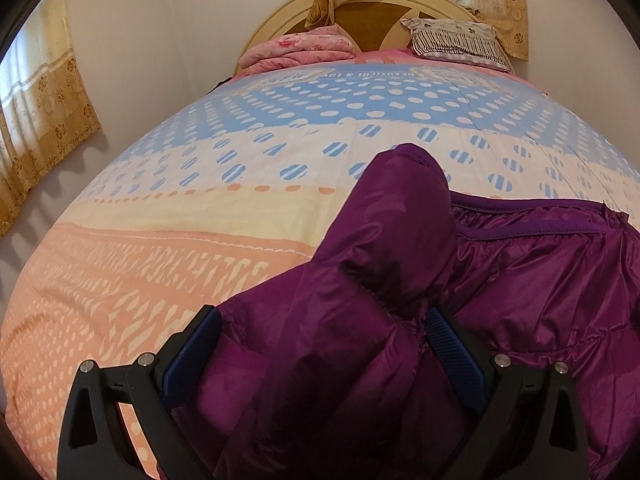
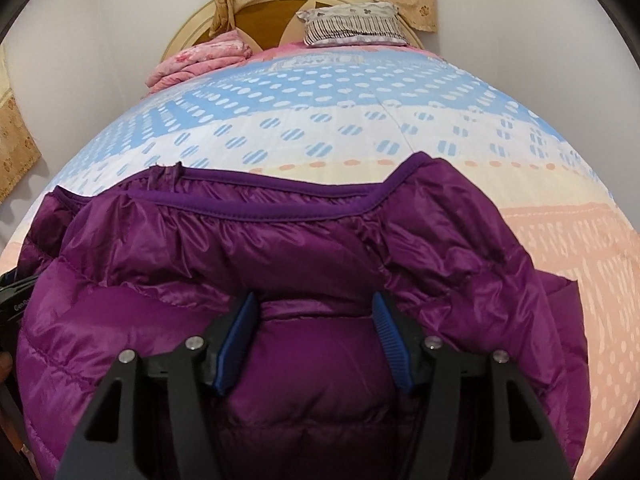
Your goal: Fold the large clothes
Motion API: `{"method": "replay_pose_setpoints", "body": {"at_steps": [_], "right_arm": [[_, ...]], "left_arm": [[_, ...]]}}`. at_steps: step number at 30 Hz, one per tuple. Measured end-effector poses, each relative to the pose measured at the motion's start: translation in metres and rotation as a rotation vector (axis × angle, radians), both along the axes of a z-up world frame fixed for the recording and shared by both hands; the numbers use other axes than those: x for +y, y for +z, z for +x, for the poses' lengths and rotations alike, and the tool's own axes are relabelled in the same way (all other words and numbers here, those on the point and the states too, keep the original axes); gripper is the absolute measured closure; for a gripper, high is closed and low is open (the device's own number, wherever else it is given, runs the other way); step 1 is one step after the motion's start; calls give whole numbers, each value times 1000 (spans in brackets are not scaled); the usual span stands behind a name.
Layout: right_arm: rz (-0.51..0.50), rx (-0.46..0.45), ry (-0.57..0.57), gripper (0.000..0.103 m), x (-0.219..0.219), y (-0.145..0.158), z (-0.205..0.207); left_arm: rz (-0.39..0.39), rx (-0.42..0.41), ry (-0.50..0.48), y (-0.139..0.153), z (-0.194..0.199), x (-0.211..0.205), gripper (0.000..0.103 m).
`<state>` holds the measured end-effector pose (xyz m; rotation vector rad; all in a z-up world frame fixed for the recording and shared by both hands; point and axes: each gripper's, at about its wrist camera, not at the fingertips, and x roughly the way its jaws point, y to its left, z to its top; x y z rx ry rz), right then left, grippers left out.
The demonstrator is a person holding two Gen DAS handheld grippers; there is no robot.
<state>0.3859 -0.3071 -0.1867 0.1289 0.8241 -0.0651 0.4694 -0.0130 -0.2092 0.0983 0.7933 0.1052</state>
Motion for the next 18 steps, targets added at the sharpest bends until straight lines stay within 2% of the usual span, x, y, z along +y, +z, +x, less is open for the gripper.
{"method": "replay_pose_setpoints", "body": {"at_steps": [18], "right_arm": [[-59,25,-16,41,7,-4,6]], "left_arm": [[-26,23,-7,-2,2,2,1]]}}
